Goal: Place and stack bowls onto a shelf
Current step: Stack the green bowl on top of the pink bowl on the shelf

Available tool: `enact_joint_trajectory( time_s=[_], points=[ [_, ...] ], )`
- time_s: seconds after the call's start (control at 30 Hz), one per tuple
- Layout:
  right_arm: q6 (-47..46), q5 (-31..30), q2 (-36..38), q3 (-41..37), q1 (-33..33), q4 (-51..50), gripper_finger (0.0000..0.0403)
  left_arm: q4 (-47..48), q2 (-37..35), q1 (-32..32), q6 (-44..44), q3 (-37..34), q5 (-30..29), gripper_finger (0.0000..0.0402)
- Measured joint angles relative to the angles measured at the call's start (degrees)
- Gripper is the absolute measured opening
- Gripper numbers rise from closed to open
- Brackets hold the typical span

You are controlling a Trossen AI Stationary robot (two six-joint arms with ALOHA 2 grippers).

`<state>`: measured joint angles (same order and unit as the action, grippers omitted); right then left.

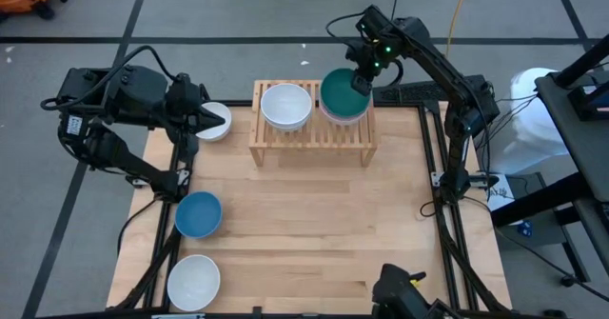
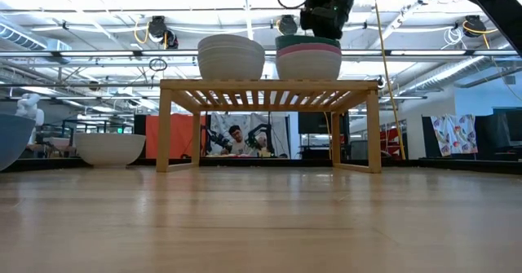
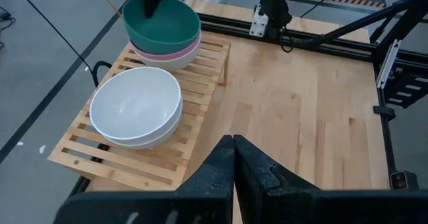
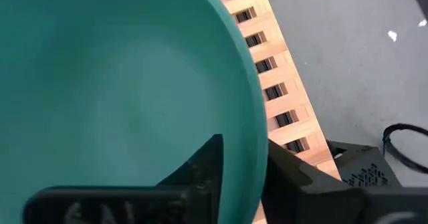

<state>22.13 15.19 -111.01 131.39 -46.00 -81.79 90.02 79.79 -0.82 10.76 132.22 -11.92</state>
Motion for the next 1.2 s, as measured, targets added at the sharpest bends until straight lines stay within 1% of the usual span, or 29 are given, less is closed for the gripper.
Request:
enact_joint_trajectory(
  time_s=[0.17, 0.37, 0.47, 0.57, 0.73, 0.8, 0.9, 1.07, 1.13, 1.2],
  points=[
    [0.0, -0.1, 2.4, 0.0, 1.2, 0.2, 0.0106, 0.0, 0.0, 0.0, 0.0, 0.0, 0.0, 0.0003],
    [0.0, -0.1, 5.8, 0.0, 2.3, 0.3, 0.0124, 0.0, 0.0, 0.0, 0.0, 0.0, -0.6, 0.0003],
    [0.1, -0.1, 8.2, 0.0, 3.1, 0.4, 0.0125, -0.9, 0.2, 0.0, -0.7, 0.0, -3.2, 0.0003],
    [1.6, -0.1, 11.0, 0.0, 4.0, 0.5, 0.0119, -3.3, 1.4, 0.7, -4.1, 0.1, -7.3, 0.0003],
    [2.7, -0.1, 16.9, 0.0, 5.7, 1.2, 0.0109, -8.8, 5.1, 3.3, -9.4, 0.0, -9.1, 0.0003],
    [2.6, -0.1, 19.4, 0.0, 6.4, 1.8, 0.0106, -12.5, 7.0, 4.7, -12.3, 0.0, -10.4, 0.0003],
    [2.3, -0.1, 22.9, 0.0, 7.2, 2.4, 0.0104, -19.6, 9.9, 7.5, -15.9, 0.0, -10.6, 0.0003],
    [-1.7, 0.0, 27.8, 0.0, 8.5, 3.2, 0.0103, -33.5, 15.2, 13.1, -16.1, 0.0, -10.0, 0.0003],
    [-1.7, -0.1, 29.5, 0.0, 8.8, 3.1, 0.0097, -38.5, 17.4, 15.5, -16.1, 0.0, -6.8, 0.0003],
    [-1.6, 0.0, 30.8, 0.0, 9.0, 3.1, 0.0086, -44.0, 20.3, 17.4, -16.3, 0.0, -2.3, 0.0003]
  ],
)
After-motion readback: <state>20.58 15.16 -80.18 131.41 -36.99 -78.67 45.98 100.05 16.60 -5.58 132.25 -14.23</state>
